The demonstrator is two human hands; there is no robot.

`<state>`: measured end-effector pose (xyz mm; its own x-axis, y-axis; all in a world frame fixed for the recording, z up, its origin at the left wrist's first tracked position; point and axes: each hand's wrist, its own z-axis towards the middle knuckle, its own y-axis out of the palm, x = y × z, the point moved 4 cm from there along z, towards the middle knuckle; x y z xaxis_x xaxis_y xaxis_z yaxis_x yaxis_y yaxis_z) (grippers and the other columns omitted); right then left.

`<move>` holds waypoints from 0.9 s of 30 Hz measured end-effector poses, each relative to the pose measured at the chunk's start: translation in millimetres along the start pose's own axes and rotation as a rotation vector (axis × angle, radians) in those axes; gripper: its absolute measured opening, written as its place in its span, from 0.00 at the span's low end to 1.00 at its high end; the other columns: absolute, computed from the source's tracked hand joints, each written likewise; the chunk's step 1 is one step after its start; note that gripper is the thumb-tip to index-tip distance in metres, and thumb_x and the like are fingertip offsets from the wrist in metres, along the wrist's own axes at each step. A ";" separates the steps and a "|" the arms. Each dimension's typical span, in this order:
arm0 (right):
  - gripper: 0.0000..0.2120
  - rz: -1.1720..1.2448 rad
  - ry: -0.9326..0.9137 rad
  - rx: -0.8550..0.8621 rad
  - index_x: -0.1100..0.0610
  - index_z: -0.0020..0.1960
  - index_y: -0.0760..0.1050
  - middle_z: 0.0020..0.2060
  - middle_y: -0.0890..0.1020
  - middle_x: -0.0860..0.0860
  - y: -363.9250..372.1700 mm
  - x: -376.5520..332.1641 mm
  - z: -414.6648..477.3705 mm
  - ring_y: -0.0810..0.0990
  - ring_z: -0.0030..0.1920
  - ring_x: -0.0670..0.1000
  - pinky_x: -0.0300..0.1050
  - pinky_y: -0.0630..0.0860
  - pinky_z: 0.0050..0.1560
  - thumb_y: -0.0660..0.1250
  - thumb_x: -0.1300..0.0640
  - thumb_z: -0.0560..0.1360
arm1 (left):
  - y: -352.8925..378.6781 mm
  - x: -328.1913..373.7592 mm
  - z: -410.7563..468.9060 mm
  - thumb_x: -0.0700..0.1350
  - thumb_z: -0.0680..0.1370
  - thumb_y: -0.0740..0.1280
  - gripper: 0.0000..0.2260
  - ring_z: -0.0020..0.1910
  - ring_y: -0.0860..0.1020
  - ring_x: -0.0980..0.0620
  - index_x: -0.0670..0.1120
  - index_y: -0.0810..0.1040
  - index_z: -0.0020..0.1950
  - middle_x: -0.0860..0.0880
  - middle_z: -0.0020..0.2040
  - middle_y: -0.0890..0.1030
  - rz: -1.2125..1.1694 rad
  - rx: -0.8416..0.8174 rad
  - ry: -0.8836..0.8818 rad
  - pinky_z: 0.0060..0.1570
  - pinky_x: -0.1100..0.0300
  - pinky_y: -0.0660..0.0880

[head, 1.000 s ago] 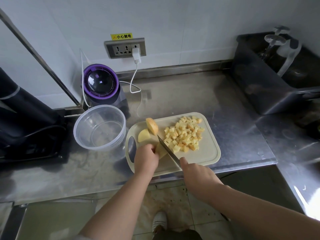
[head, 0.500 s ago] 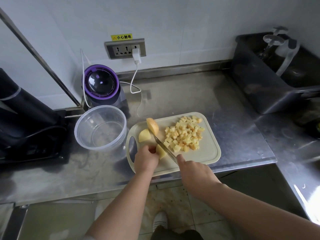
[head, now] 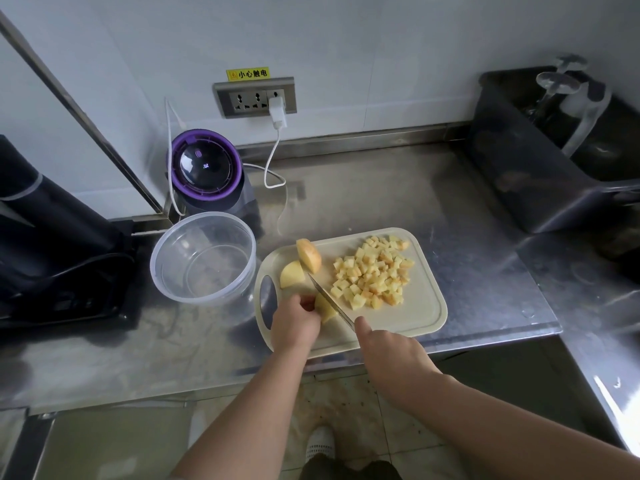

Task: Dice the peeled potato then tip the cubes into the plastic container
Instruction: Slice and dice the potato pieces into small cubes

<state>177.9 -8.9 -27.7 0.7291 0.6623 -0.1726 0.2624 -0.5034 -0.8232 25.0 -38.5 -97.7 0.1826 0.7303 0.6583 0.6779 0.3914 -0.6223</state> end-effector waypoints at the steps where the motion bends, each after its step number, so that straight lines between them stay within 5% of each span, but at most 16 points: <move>1: 0.26 0.008 0.002 -0.009 0.56 0.73 0.53 0.38 0.73 0.51 1.7 0.1 1.9 0.79 0.39 0.51 0.40 0.72 0.33 0.58 0.67 0.79 | 0.4 -0.7 0.6 0.42 0.76 0.66 0.10 0.52 0.79 0.49 0.49 0.79 0.56 0.51 0.52 0.82 -0.006 -0.005 -0.006 0.45 0.58 0.73; 12: 0.24 0.109 0.002 0.053 0.53 0.70 0.54 0.36 0.72 0.49 1.0 5.1 -5.1 0.74 0.34 0.48 0.42 0.72 0.33 0.57 0.66 0.79 | -2.1 -1.1 -2.2 0.46 0.75 0.69 0.11 0.53 0.79 0.48 0.47 0.79 0.57 0.51 0.52 0.81 -0.060 -0.007 -0.033 0.48 0.57 0.73; 18: 0.22 0.066 0.001 0.027 0.55 0.69 0.56 0.34 0.70 0.50 0.8 4.0 -11.9 0.70 0.32 0.48 0.40 0.65 0.28 0.56 0.68 0.78 | -2.2 -1.7 -6.9 0.47 0.75 0.68 0.07 0.51 0.80 0.48 0.49 0.80 0.52 0.51 0.50 0.83 -0.076 0.008 -0.024 0.52 0.52 0.77; 27: 0.25 0.056 -0.005 -0.006 0.55 0.72 0.55 0.35 0.70 0.50 1.6 1.3 -9.5 0.75 0.38 0.50 0.41 0.69 0.31 0.58 0.69 0.78 | -2.3 -1.1 -6.8 0.44 0.75 0.68 0.07 0.51 0.80 0.47 0.47 0.81 0.52 0.50 0.49 0.83 -0.075 0.031 -0.032 0.50 0.54 0.76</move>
<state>185.3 -14.1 -24.1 0.7396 0.6356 -0.2215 0.2246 -0.5432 -0.8090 28.1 -44.0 -94.1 0.1088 0.7158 0.6897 0.6667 0.4621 -0.5848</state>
